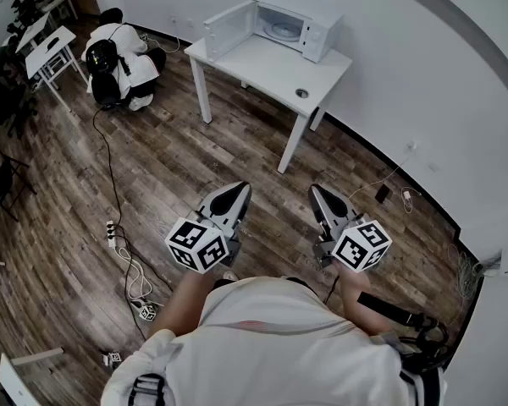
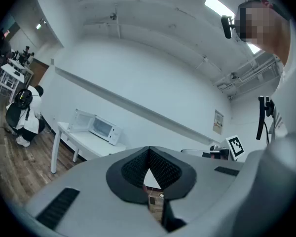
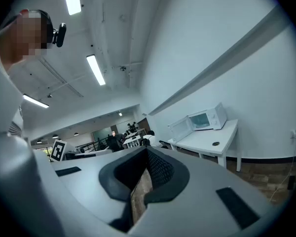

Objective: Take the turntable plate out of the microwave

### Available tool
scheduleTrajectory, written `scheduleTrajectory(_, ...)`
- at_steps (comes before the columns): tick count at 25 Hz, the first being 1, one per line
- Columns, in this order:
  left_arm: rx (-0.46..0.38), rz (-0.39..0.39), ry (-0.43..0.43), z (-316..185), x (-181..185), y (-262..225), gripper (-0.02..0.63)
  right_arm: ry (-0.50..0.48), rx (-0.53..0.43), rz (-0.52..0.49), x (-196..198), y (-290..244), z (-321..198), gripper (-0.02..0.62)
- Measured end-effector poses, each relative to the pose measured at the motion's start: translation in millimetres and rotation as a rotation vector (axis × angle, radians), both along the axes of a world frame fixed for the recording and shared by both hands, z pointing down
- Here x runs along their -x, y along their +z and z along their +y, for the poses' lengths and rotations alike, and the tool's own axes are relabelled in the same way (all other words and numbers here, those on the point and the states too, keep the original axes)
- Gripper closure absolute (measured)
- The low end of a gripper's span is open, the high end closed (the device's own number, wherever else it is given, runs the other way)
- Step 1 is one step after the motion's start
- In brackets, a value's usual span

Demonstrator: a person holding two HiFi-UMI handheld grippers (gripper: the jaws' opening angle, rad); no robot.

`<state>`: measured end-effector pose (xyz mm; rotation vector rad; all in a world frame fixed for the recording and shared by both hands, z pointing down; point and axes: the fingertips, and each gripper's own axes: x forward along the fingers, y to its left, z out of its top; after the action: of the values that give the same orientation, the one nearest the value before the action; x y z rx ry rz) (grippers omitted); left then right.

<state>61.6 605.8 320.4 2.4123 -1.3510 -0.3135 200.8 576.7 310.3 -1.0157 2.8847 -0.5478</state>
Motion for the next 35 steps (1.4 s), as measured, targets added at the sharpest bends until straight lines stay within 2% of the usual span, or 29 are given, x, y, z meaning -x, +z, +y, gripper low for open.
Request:
scheduleTrajectory(9, 0.02, 0.001, 0.005, 9, 58, 15, 0.595, 0.018, 0.003, 0.011, 52, 10, 8, 0.594)
scheduleTrajectory(16, 0.017, -0.015, 0.011, -8, 69, 17, 0.595, 0.026, 0.024, 0.007, 63, 18, -8, 0.594)
scheduleTrajectory(25, 0.05, -0.042, -0.005, -66, 85, 27, 0.595, 0.014, 0.05, -0.04, 80, 30, -73, 0.594)
scheduleTrajectory(35, 0.075, -0.069, -0.026, -181, 77, 26, 0.595, -0.004, 0.079, -0.087, 74, 36, -191, 0.594)
